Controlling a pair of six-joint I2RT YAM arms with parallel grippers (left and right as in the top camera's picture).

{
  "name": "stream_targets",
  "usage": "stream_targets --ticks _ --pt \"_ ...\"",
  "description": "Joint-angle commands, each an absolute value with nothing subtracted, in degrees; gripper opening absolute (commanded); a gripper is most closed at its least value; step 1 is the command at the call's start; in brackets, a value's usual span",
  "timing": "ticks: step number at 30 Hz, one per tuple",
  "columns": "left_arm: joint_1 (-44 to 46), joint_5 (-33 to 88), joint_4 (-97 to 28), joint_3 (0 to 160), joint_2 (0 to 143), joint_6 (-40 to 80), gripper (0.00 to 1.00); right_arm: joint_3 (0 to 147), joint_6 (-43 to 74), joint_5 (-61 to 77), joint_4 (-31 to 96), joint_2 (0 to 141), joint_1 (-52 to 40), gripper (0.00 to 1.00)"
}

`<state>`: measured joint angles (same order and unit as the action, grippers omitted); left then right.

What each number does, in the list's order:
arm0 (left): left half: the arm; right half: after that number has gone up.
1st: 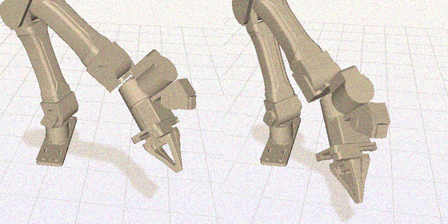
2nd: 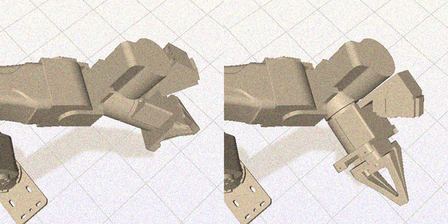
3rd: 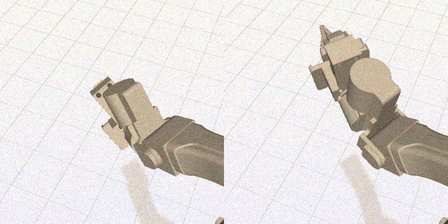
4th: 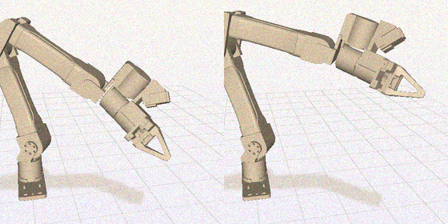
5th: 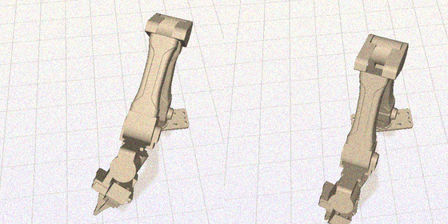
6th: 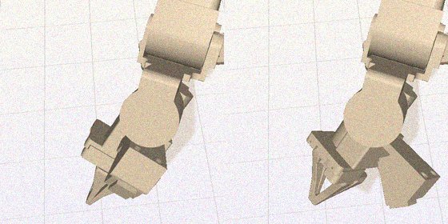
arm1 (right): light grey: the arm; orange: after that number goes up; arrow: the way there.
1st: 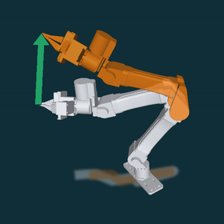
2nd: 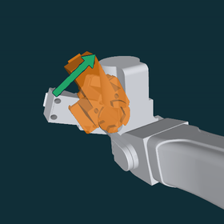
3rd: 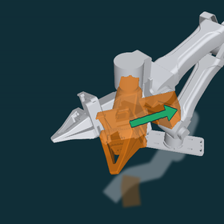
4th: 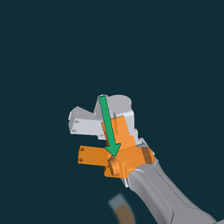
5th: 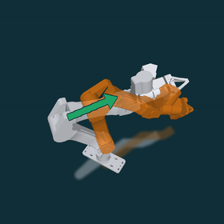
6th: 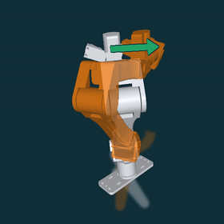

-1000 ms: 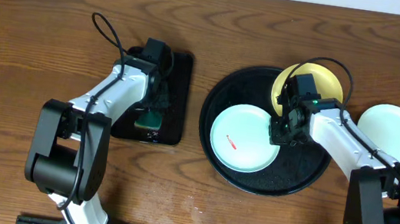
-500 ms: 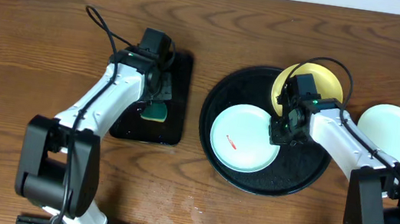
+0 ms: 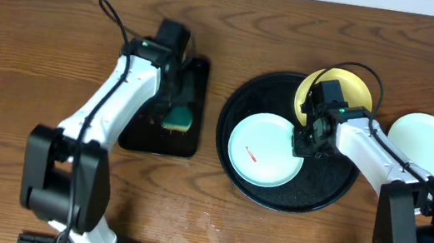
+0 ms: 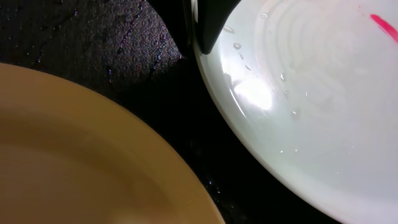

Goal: Clean dirty plates on tray and stack at the side
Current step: 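Scrub the remaining pale green plate with the sponge in the left gripper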

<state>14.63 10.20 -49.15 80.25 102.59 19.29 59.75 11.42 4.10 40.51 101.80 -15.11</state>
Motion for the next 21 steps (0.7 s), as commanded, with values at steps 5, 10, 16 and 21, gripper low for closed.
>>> stream_targets --ticks 5,10,16,21 --pt "23.31 18.81 -48.12 81.58 99.0 27.97 0.07 59.37 19.99 1.32 40.45 102.35 -14.72 0.01" --pt "29.91 18.41 -42.92 79.29 100.2 32.38 0.08 58.19 20.51 -2.26 37.69 102.35 -14.66 0.01" --pt "36.23 18.41 -37.04 78.96 104.22 36.01 0.08 58.08 12.29 6.81 37.98 102.35 -14.72 0.01" --pt "40.23 18.44 -33.89 78.96 109.8 39.57 0.08 58.08 8.43 7.97 39.05 102.35 -14.72 0.01"
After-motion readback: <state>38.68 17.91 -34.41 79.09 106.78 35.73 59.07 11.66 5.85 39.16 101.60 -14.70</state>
